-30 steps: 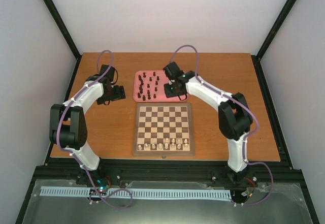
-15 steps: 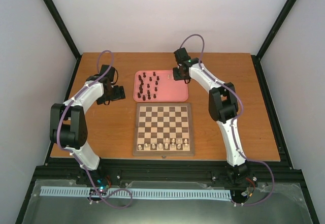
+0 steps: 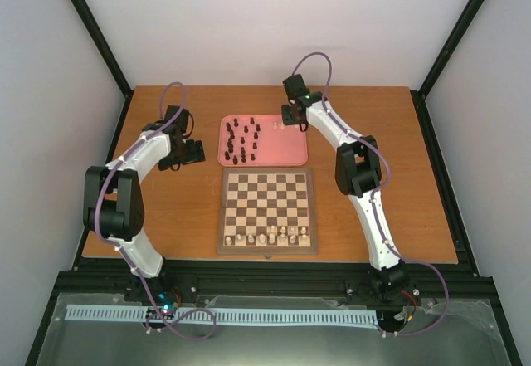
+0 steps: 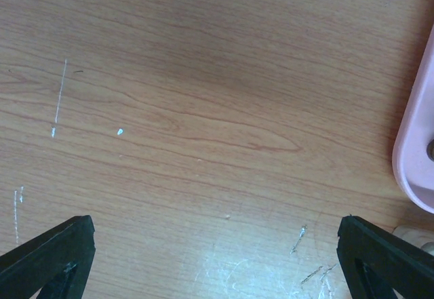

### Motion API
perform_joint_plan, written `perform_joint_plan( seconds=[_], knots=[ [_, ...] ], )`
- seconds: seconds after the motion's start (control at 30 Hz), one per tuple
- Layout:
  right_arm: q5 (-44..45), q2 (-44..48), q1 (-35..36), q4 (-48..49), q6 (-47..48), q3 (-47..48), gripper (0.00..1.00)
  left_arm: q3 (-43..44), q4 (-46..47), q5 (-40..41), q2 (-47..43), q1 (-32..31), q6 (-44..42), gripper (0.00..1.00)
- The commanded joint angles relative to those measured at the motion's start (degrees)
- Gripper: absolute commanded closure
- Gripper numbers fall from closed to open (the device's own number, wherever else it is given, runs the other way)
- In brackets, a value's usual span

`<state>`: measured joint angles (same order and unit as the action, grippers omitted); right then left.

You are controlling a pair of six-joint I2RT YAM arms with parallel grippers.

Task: Set up the chess pieces on the board
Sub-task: Pick up the chess piece from the storage box.

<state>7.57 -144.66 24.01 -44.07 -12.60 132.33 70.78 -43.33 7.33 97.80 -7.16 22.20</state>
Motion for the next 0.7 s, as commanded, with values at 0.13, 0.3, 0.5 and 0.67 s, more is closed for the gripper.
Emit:
perform_joint_plan(
  seconds=[0.13, 0.3, 0.5, 0.67],
  knots=[
    [1.7, -2.5, -1.1, -0.7, 0.8, 2.1, 0.61, 2.4, 0.1, 0.5, 1.9, -0.2, -1.2, 0.00],
    [0.7, -3.3, -1.5, 0.1, 0.5, 2.5, 0.61, 2.5, -0.1, 0.4, 2.1, -0.2, -1.3, 0.00],
    [0.6, -4.6, -1.9, 0.2, 0.6, 4.2, 0.62, 2.4, -0.1, 0.5, 2.1, -0.2, -1.3, 0.00],
    [-0.8, -5.6, -2.3, 0.3, 0.9, 5.2, 0.64, 2.3, -0.1, 0.6, 2.2, -0.2, -1.2, 0.00]
  ],
)
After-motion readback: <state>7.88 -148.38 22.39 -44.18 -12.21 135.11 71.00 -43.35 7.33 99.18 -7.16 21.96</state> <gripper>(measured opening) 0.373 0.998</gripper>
